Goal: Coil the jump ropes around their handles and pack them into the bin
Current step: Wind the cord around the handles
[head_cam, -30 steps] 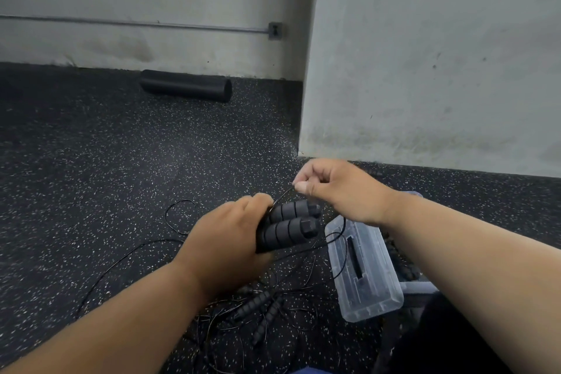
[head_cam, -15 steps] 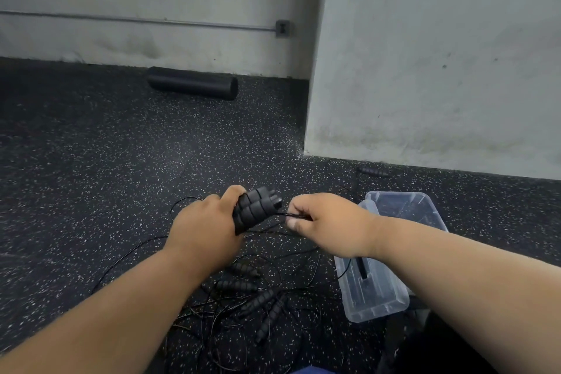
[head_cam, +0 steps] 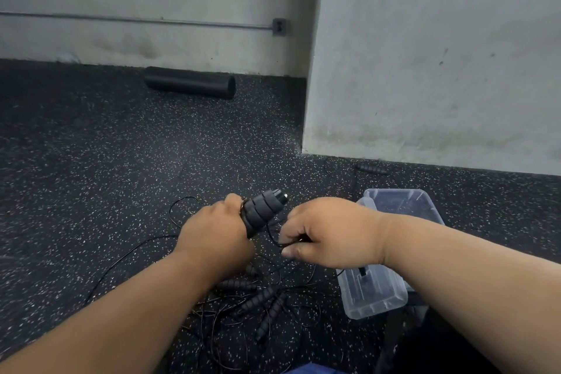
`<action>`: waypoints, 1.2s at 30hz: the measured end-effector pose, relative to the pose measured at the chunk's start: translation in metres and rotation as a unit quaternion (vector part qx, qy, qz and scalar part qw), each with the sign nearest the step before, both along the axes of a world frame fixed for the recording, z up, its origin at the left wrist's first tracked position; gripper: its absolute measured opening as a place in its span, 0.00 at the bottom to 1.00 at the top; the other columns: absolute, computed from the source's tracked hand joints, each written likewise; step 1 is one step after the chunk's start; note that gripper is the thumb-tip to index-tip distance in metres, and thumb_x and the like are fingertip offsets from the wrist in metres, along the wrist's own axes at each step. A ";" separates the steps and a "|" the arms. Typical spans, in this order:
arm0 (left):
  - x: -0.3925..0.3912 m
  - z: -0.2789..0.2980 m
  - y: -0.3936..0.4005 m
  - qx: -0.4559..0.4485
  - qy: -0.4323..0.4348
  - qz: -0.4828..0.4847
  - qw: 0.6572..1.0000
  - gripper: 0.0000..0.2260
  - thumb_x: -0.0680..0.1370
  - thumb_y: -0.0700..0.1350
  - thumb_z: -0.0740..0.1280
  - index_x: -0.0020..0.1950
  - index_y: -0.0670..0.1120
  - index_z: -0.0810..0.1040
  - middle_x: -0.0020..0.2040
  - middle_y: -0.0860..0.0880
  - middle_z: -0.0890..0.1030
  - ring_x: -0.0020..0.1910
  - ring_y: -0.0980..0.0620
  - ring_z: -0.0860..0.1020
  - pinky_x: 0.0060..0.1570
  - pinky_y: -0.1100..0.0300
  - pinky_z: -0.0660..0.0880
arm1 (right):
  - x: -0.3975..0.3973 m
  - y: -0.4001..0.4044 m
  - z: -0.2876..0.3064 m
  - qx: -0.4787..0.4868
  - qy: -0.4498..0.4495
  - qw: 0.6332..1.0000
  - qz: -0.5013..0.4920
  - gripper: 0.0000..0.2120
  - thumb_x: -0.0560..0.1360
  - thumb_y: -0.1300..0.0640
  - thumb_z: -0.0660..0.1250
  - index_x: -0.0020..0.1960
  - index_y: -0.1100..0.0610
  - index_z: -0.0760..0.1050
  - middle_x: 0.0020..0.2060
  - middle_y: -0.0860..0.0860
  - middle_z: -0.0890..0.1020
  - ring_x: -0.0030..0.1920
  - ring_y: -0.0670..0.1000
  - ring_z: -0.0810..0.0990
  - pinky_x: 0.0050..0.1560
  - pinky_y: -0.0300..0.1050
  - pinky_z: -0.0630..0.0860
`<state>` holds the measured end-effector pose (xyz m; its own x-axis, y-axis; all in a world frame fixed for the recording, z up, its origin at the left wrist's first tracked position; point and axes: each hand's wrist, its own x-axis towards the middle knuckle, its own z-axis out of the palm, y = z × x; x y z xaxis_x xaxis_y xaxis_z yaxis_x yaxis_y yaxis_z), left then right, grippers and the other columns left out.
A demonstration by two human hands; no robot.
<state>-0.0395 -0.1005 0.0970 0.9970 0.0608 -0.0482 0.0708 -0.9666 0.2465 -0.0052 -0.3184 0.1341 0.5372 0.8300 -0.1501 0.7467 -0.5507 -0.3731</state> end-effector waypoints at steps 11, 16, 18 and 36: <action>-0.015 -0.009 -0.020 0.139 0.054 -0.096 0.984 0.18 0.75 0.49 0.70 0.57 0.49 0.64 0.47 0.52 0.76 0.52 0.48 0.82 0.45 0.56 0.75 | -0.004 0.006 -0.007 0.030 -0.079 0.994 0.063 0.06 0.77 0.48 0.71 0.44 0.49 0.81 0.39 0.44 0.79 0.40 0.49 0.78 0.40 0.47 0.75; -0.016 -0.013 -0.024 0.117 0.070 -0.271 0.953 0.21 0.76 0.53 0.70 0.65 0.53 0.68 0.60 0.53 0.76 0.61 0.49 0.75 0.64 0.54 0.74 | 0.013 0.000 0.005 0.054 0.048 0.996 -0.051 0.15 0.69 0.42 0.81 0.40 0.51 0.80 0.35 0.43 0.81 0.37 0.44 0.79 0.39 0.44 0.75; -0.014 -0.003 -0.022 0.007 0.050 -0.275 0.960 0.18 0.72 0.52 0.72 0.58 0.58 0.69 0.55 0.58 0.77 0.57 0.54 0.76 0.59 0.57 0.75 | 0.026 -0.008 0.005 0.094 0.129 0.981 -0.112 0.20 0.68 0.44 0.83 0.37 0.54 0.75 0.31 0.44 0.78 0.31 0.45 0.74 0.34 0.44 0.71; -0.001 -0.005 0.028 0.117 0.098 -0.090 0.984 0.17 0.75 0.48 0.67 0.61 0.55 0.67 0.47 0.52 0.77 0.47 0.47 0.78 0.48 0.53 0.76 | -0.003 0.015 0.044 0.101 0.014 0.993 -0.066 0.04 0.81 0.48 0.70 0.50 0.46 0.83 0.36 0.39 0.81 0.40 0.42 0.79 0.39 0.34 0.71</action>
